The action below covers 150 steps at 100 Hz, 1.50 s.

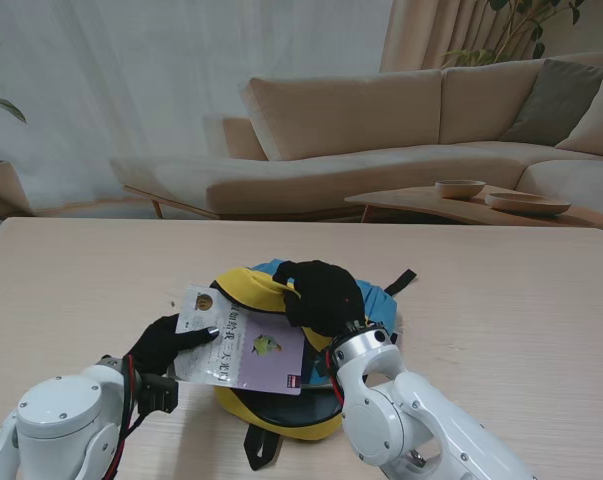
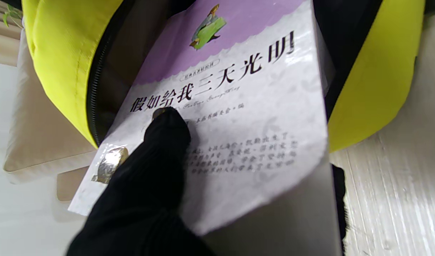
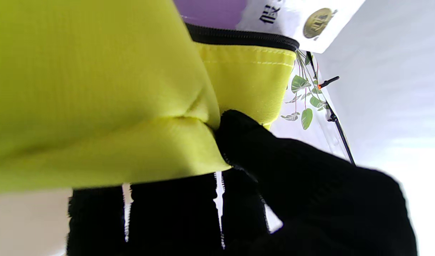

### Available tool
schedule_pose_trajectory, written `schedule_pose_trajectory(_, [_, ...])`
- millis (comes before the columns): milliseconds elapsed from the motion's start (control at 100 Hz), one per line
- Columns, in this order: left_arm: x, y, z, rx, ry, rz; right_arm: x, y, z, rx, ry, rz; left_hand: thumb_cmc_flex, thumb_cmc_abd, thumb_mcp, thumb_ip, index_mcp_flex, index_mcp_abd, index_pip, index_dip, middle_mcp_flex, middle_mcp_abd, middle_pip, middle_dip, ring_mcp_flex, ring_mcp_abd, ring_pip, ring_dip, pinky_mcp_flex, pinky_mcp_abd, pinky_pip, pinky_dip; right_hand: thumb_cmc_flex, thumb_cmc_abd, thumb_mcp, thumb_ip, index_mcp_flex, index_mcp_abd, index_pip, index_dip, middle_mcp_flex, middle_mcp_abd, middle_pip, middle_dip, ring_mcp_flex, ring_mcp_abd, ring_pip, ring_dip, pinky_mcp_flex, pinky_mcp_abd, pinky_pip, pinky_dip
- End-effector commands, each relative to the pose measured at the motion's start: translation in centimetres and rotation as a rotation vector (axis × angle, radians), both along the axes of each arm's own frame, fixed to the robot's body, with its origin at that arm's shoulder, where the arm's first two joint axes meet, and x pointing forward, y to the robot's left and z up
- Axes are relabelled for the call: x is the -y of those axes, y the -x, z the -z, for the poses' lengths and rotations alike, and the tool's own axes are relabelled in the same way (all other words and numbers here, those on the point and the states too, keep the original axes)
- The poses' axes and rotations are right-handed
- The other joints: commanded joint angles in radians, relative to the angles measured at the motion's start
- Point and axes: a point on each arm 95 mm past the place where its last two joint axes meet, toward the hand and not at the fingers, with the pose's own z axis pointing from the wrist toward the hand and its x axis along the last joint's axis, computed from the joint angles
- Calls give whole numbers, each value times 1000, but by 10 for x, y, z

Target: Pack books into the school bag then zip close the school bag

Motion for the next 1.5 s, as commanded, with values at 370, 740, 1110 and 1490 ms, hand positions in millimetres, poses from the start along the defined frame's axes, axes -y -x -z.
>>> schedule_pose_trajectory(370, [30,-18,10,-93,95,8,-5,8,0,-13,-4,-37,153,204,146,56,108,-208,268,161,12,-85,147,39,17,-18,61,17,5,-15,67,17,133,116,27,99,91,-175,314,204,-16,-6,39,31,7,-19,26,22,1,2,47,22])
schedule_pose_trajectory(740, [53,-37,16,-165,155,40,-7,11,0,-18,-9,-46,153,205,147,53,103,-210,274,159,7,-88,149,37,14,-21,58,17,0,-16,64,17,134,114,26,99,90,-177,313,209,-17,-8,39,37,6,-20,27,23,1,1,48,24])
schedule_pose_trajectory(1110, [68,-52,33,-272,144,66,-7,13,0,-25,-8,-51,153,206,148,48,92,-207,270,150,-4,-88,137,33,-1,-18,41,12,-18,-23,50,11,133,116,25,100,90,-177,313,213,-18,-9,38,40,5,-19,28,23,0,1,48,24])
schedule_pose_trajectory(1490, [76,-60,39,-329,141,96,-7,13,1,-29,-5,-54,153,203,142,30,-38,-164,232,4,-42,-71,86,13,-27,-15,5,-1,-40,-44,34,-9,133,115,25,101,90,-178,312,216,-18,-9,38,44,5,-19,28,24,2,-1,49,25])
